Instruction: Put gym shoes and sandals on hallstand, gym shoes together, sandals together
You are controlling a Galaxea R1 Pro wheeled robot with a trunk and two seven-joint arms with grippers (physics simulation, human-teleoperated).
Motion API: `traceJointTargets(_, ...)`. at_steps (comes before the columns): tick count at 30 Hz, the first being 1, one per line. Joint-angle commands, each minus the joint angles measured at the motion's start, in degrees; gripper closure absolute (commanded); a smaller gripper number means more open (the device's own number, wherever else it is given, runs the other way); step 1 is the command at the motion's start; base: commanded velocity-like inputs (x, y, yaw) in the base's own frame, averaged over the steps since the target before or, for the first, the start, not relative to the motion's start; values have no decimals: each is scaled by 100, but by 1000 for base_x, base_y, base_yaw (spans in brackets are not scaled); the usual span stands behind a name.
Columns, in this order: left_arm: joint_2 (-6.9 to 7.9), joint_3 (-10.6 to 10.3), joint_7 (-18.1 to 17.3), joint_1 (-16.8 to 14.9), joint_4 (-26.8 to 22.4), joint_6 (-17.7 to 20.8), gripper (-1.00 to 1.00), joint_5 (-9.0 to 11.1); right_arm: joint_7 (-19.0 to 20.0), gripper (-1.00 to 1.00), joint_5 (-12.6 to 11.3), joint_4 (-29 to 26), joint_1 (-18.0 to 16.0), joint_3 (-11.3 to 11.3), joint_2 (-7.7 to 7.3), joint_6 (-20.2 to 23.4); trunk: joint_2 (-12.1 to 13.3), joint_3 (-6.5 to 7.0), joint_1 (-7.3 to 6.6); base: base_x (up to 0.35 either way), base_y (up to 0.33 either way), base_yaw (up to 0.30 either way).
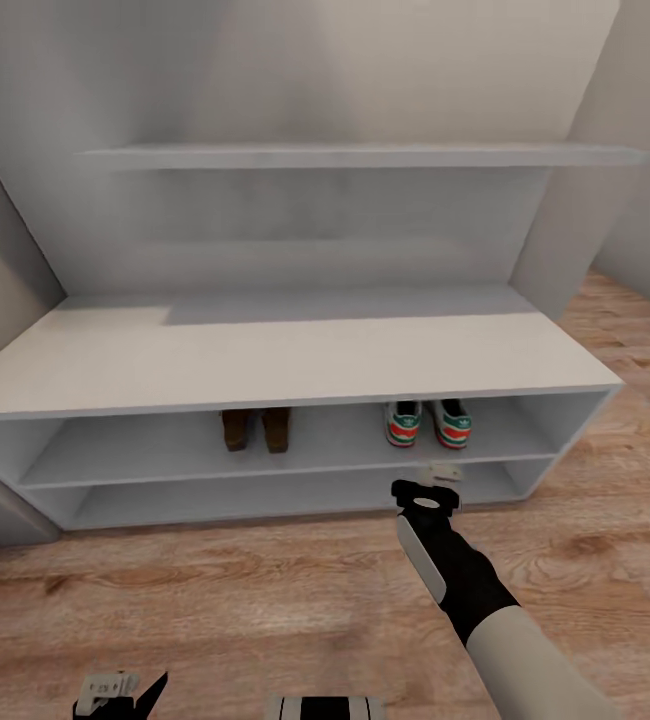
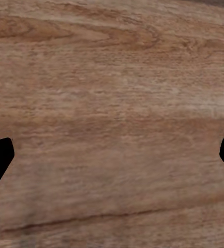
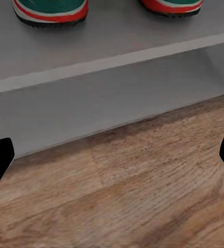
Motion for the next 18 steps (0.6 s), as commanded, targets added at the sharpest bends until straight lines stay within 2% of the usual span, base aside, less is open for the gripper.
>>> traceJointTargets(1, -1, 18, -53, -3, 7, 13, -100, 42, -42, -100, -34, -5, -4, 17, -3, 24, -2, -4, -5, -335, 0, 0)
traceJointTargets(9, -8, 21, -53, -2, 8, 13, -100, 42, -43, -100, -23, 58, 3, 17, -5, 13, -2, -4, -5, -335, 0, 0)
traceJointTargets(12, -9, 21, -53, -6, 7, 13, -100, 42, -40, -100, -21, 303, 9, 15, -9, -1, -2, -4, -5, -335, 0, 0)
traceJointTargets(13, -9, 24, -53, -4, 7, 13, -100, 42, -34, -100, -16, 768, 12, 11, -16, -38, -2, -4, -5, -336, 0, 0)
traceJointTargets(18, -9, 29, -50, -3, 13, 13, -100, 42, -14, -100, -1, 1468, 13, 9, -46, -266, -2, -4, -5, -334, 0, 0)
